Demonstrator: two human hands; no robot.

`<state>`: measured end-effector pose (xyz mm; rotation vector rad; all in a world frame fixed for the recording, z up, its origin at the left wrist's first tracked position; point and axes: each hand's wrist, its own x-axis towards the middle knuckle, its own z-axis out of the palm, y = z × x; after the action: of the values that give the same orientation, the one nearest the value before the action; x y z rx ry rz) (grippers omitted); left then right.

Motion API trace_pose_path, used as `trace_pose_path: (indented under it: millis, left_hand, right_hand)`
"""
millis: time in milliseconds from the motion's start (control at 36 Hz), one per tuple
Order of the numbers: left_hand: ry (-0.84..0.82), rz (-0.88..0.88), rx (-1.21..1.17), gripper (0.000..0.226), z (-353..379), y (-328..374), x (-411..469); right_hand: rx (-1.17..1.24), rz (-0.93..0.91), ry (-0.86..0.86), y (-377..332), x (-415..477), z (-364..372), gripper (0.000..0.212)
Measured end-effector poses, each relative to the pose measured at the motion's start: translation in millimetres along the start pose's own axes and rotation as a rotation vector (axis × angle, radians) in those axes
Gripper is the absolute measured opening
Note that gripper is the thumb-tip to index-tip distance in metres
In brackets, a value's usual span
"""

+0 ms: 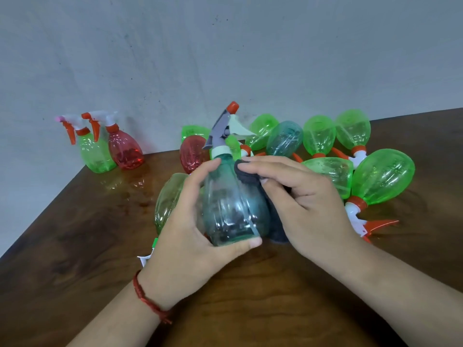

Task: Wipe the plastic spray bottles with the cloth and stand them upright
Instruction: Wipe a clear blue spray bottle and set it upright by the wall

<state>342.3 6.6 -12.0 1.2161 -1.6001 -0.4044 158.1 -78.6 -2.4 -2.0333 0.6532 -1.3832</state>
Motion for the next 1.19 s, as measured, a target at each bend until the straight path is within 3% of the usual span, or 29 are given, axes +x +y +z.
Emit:
trace_pose_path:
  millis: [139,306,444,611,722,1000,1194]
  left_hand:
    - [0.145,-0.071,-0.091,0.108,-3,-3,3]
    - [0.260,-0.098,-0.165,0.104,-5,-1,4]
    - [0.185,-0.068,-0.131,0.108,-4,-3,4]
    - [0.003,0.027,-0.064,0.113,2,6,-3]
    - [-0.055,0.086,-0.037,0.118,0,14,0]
    - [-0.072,0.122,0.187,0.112,-7,1,3]
    - [0.169,-0.041,0.165,0.110,-18,-6,8]
  right_hand:
    - [-0.131,-0.200,-0.028,0,-7,1,0.037]
    - [-0.178,-0.288,-0.071,-4,-13,1,0.046]
    - [-0.054,-0.143,-0.047,-3,-7,2,0.039]
    - [0.222,0.208,-0.042,-3,9,-6,0.039]
    - [0.341,0.241,-0.002,-6,11,-10,0.036]
    - [0.014,-0.015,0.013,4,3,-2,0.039]
    - [-0.173,-0.248,-0.108,0,-11,5,0.040]
